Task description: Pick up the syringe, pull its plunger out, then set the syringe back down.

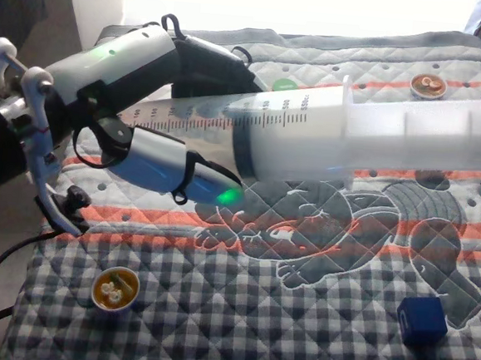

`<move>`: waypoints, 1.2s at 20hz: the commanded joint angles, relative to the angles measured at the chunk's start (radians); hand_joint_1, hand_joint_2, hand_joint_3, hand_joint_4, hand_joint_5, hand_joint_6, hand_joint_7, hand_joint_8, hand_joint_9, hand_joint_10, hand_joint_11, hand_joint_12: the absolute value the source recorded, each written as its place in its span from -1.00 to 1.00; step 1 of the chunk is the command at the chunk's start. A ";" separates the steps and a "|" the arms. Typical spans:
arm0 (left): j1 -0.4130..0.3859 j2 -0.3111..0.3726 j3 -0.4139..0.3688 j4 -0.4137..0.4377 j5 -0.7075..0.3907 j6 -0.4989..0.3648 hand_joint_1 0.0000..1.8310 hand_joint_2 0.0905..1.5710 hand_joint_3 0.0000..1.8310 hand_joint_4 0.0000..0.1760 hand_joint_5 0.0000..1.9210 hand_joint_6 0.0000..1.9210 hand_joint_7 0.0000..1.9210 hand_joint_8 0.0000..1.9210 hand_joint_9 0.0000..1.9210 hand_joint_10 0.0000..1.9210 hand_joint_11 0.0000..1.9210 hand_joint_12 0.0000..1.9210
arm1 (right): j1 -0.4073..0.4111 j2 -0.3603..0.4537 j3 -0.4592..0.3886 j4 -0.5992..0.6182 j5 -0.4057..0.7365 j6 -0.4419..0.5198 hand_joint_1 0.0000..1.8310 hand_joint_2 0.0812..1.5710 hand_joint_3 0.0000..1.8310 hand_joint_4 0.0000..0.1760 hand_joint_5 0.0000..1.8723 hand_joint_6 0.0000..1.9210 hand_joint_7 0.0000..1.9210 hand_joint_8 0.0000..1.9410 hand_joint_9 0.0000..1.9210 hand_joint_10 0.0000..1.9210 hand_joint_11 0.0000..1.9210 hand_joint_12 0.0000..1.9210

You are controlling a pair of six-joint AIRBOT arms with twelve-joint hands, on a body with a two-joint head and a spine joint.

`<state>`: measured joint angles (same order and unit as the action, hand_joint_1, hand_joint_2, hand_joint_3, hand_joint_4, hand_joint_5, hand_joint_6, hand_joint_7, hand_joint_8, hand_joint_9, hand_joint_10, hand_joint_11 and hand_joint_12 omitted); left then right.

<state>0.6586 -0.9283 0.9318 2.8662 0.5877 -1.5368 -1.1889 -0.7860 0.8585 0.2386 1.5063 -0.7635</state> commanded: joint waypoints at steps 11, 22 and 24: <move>0.024 0.050 0.004 -0.104 0.193 -0.002 0.30 0.50 -1.00 -1.00 -0.05 0.09 -0.24 0.51 -0.41 0.47 -0.64 1.00 | -0.014 0.035 -0.004 0.081 0.138 -0.052 0.24 0.48 -1.00 -1.00 -0.09 0.27 0.16 0.66 0.20 0.97 0.21 1.00; 0.034 0.053 0.003 -0.115 0.203 -0.001 0.33 0.49 -1.00 -1.00 -0.02 -0.02 -0.23 0.58 -0.43 0.59 -0.63 1.00 | -0.028 0.051 -0.011 0.095 0.144 -0.059 0.35 0.50 -0.99 -1.00 -0.14 0.09 -0.09 0.54 0.12 0.91 0.14 1.00; 0.033 0.052 0.003 -0.116 0.205 -0.001 0.34 0.48 -1.00 -1.00 -0.02 -0.08 -0.21 0.60 -0.38 0.68 -0.53 1.00 | -0.031 0.051 -0.010 0.095 0.144 -0.061 0.35 0.46 -1.00 -1.00 -0.12 0.15 -0.01 0.32 -0.02 0.55 -0.09 0.79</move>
<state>0.7013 -0.8928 0.9257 2.7853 0.6357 -1.5188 -1.2201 -0.7502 0.8417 0.2802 1.5379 -0.7879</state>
